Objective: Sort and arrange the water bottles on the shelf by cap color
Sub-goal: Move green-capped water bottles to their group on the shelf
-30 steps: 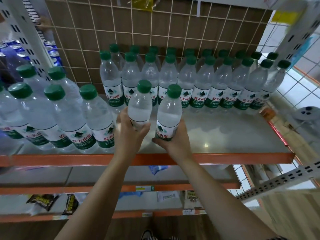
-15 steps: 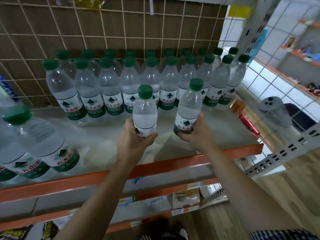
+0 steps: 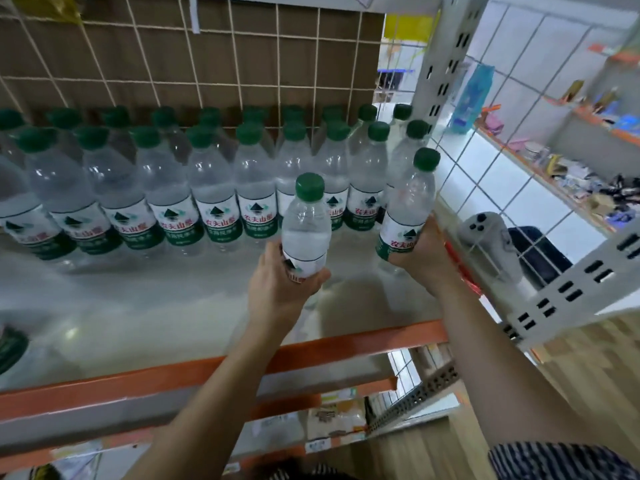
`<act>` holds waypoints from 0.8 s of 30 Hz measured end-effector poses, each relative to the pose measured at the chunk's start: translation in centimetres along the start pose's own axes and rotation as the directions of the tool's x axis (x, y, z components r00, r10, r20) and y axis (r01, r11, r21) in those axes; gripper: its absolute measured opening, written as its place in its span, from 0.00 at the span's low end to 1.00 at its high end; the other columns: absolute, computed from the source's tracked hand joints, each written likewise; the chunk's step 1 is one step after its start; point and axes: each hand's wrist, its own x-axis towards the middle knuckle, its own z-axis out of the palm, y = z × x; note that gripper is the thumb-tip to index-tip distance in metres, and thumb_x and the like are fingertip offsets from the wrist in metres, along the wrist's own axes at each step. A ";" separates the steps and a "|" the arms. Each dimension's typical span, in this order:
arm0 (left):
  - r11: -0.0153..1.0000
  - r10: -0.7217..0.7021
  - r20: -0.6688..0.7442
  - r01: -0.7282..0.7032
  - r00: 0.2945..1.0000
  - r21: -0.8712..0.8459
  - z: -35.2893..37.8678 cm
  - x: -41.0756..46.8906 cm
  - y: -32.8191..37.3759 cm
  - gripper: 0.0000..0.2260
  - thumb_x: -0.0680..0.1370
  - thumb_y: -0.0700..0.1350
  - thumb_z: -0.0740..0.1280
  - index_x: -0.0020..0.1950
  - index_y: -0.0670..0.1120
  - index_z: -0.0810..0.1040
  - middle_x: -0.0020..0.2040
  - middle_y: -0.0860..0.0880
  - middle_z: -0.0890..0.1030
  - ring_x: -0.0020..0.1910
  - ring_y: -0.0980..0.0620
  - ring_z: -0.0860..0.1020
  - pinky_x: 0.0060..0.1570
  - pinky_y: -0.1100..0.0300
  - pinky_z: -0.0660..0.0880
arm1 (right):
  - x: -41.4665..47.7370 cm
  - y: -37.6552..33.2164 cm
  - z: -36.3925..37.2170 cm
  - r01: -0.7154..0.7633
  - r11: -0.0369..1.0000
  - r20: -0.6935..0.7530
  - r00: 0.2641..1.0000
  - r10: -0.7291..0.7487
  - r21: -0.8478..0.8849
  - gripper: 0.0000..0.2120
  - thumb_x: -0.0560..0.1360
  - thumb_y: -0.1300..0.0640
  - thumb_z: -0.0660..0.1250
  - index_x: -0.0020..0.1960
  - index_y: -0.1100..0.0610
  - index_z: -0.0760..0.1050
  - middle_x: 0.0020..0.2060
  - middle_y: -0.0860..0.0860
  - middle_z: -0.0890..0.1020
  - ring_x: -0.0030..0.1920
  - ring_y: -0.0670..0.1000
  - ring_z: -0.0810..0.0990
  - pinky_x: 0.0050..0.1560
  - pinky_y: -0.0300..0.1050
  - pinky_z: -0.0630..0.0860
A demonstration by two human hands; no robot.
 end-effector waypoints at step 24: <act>0.999 0.052 0.239 -0.053 0.970 -0.003 0.6 -0.1 -2.6 0.25 0.70 0.51 0.77 0.65 0.55 0.74 0.57 0.64 0.80 0.56 0.67 0.78 0.57 0.70 0.74 | 1.0 4.7 1.2 -0.022 0.999 -0.317 0.948 0.006 -0.048 0.38 0.59 0.59 0.83 0.64 0.59 0.68 0.56 0.52 0.77 0.54 0.48 0.74 0.51 0.37 0.70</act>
